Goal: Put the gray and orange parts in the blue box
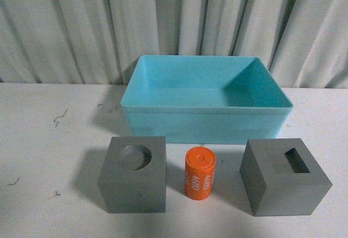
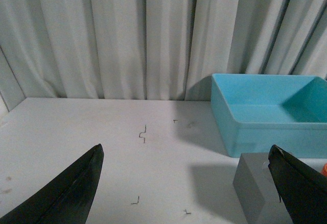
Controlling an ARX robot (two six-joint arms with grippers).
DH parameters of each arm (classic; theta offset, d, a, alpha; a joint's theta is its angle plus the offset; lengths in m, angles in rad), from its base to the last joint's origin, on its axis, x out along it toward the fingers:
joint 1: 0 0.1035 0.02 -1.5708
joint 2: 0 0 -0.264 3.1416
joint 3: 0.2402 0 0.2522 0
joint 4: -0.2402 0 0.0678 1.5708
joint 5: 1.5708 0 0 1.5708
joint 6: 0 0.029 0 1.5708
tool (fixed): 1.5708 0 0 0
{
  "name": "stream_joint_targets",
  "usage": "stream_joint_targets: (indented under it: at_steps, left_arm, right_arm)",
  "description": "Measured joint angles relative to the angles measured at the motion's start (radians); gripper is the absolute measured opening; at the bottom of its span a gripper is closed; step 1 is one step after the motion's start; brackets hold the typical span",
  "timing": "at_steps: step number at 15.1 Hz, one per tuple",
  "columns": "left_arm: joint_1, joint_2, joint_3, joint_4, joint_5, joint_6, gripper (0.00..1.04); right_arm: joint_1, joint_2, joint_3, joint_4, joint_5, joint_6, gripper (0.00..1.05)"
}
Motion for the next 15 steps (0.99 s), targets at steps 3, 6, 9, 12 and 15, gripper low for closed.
stream_joint_targets:
  at_steps: [3,6,9,12,15]
  left_arm:
    - [0.0,0.0,0.0,0.0,0.0,0.0,0.98]
    - [0.0,0.0,0.0,0.0,0.0,0.0,0.98]
    - [0.0,0.0,0.0,0.0,0.0,0.0,0.98]
    - [0.0,0.0,0.0,0.0,0.0,0.0,0.98]
    - [0.0,0.0,0.0,0.0,0.0,0.0,0.98]
  right_arm:
    - [0.0,0.0,0.0,0.0,0.0,0.0,0.98]
    - [0.0,0.0,0.0,0.0,0.0,0.0,0.98]
    - [0.0,0.0,0.0,0.0,0.0,0.0,0.98]
    - [0.0,0.0,0.0,0.0,0.0,0.0,0.98]
    - [0.0,0.0,0.0,0.0,0.0,0.0,0.98]
